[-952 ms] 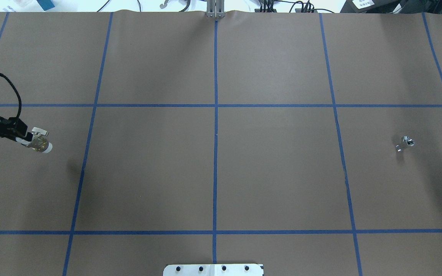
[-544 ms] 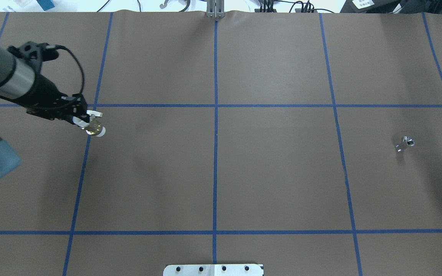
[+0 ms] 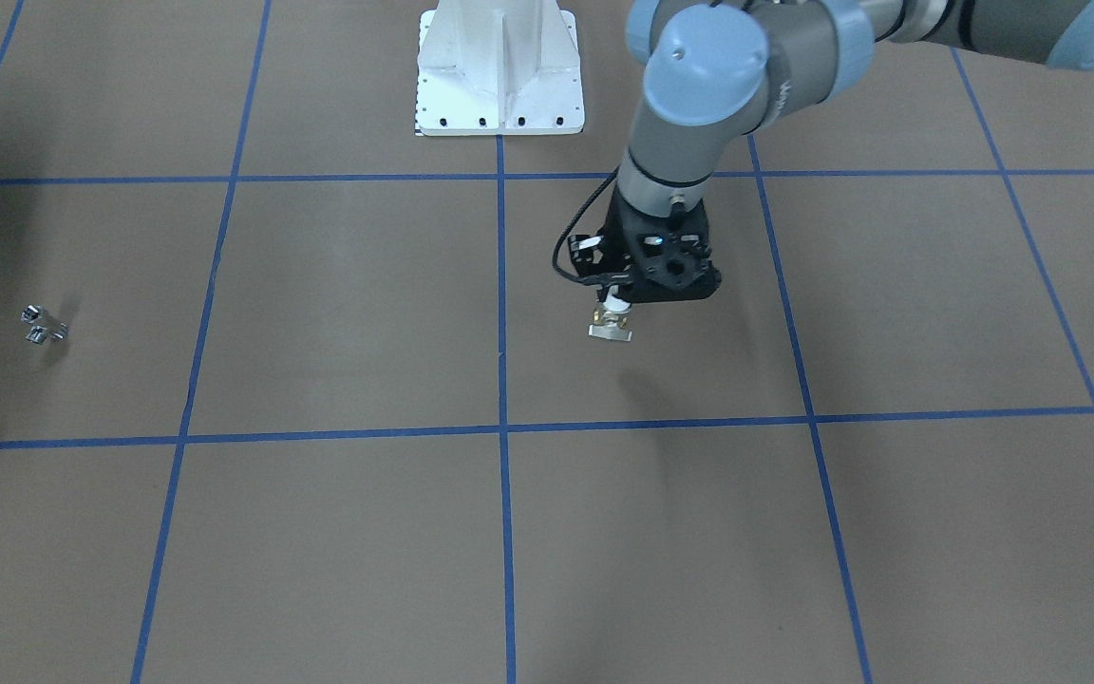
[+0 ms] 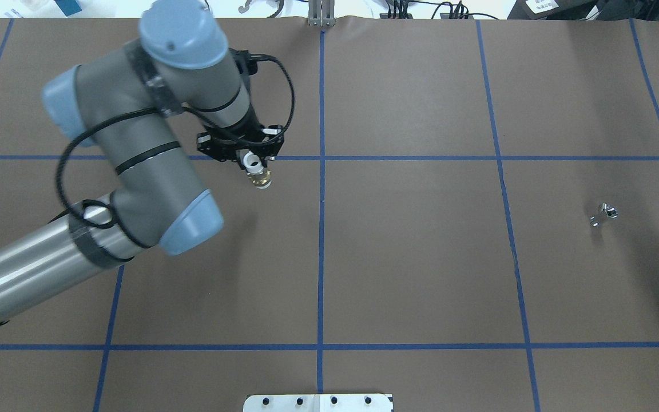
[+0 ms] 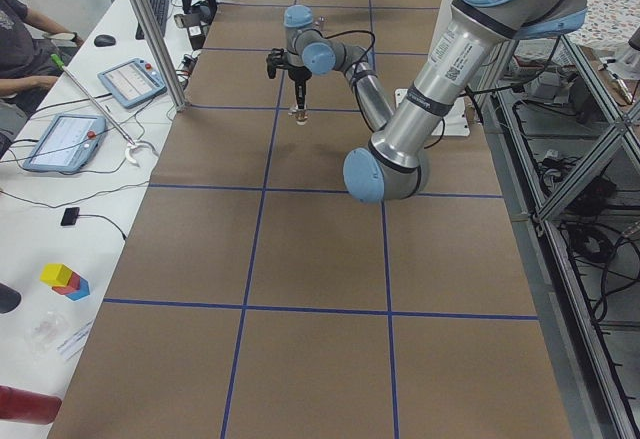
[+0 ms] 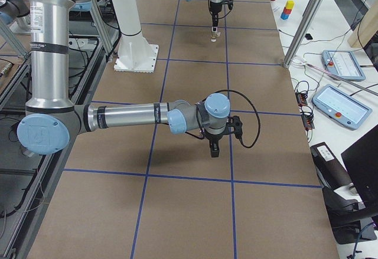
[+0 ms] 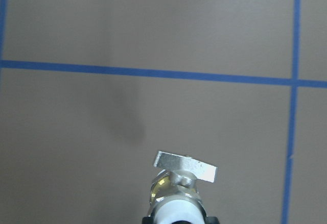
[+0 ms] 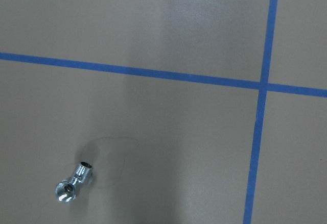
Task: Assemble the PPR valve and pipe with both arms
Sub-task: 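Lift the valve with the left gripper and carry it to table center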
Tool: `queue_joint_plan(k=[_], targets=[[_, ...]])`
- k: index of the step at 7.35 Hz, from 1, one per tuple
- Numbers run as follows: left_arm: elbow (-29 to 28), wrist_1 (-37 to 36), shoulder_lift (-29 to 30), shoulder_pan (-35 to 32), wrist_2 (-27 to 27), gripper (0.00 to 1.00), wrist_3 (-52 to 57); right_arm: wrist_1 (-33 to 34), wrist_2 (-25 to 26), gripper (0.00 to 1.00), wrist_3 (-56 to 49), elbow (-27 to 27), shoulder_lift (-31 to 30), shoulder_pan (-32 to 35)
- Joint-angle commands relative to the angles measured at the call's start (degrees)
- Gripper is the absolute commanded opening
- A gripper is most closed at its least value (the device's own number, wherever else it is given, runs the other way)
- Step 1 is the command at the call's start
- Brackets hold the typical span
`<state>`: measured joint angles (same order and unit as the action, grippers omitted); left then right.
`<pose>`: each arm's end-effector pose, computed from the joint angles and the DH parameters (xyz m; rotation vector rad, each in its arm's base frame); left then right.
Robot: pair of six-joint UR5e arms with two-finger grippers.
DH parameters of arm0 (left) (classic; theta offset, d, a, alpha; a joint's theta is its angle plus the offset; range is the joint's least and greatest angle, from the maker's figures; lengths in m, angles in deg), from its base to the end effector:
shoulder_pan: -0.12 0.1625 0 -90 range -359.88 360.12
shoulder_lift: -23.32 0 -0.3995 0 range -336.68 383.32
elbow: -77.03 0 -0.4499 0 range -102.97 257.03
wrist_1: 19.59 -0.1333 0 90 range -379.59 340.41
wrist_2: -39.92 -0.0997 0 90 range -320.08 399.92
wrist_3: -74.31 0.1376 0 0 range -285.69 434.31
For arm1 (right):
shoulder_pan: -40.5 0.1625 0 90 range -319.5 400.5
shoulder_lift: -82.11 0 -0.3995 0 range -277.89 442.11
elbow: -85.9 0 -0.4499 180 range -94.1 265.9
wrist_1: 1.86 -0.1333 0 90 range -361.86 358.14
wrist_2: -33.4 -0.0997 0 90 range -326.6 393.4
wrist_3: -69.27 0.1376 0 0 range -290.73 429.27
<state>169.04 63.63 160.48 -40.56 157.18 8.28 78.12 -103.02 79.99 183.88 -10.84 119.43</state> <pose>0.5178 -0.5377 0.1168 0.0046 0.8549 -0.0977 -0.0723 -0.5448 0.5877 0.0914 -0.8378 -0.1121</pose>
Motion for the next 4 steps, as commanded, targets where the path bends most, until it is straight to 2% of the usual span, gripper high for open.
queue_joint_plan(k=[1,2,3,4], targets=[[-13.8,6.2,7.9,0.2,-0.2,0.0,-0.6,-2.6,0.2,1.0,0.2,-3.1,2.8,-1.7],[-18.2,6.6,10.7,0.2,-0.2,0.0,-0.4,-7.7,0.2,1.0,0.5,-6.8,4.1,-2.2],[-22.1,6.6,13.9,0.2,-0.2,0.0,-0.8,-9.4,0.2,1.0,2.0,-7.8,5.3,-2.2],[-22.5,6.8,13.8,0.9,-0.3,0.0,-1.0,-9.2,0.1,1.0,8.5,-6.9,7.8,-2.0]])
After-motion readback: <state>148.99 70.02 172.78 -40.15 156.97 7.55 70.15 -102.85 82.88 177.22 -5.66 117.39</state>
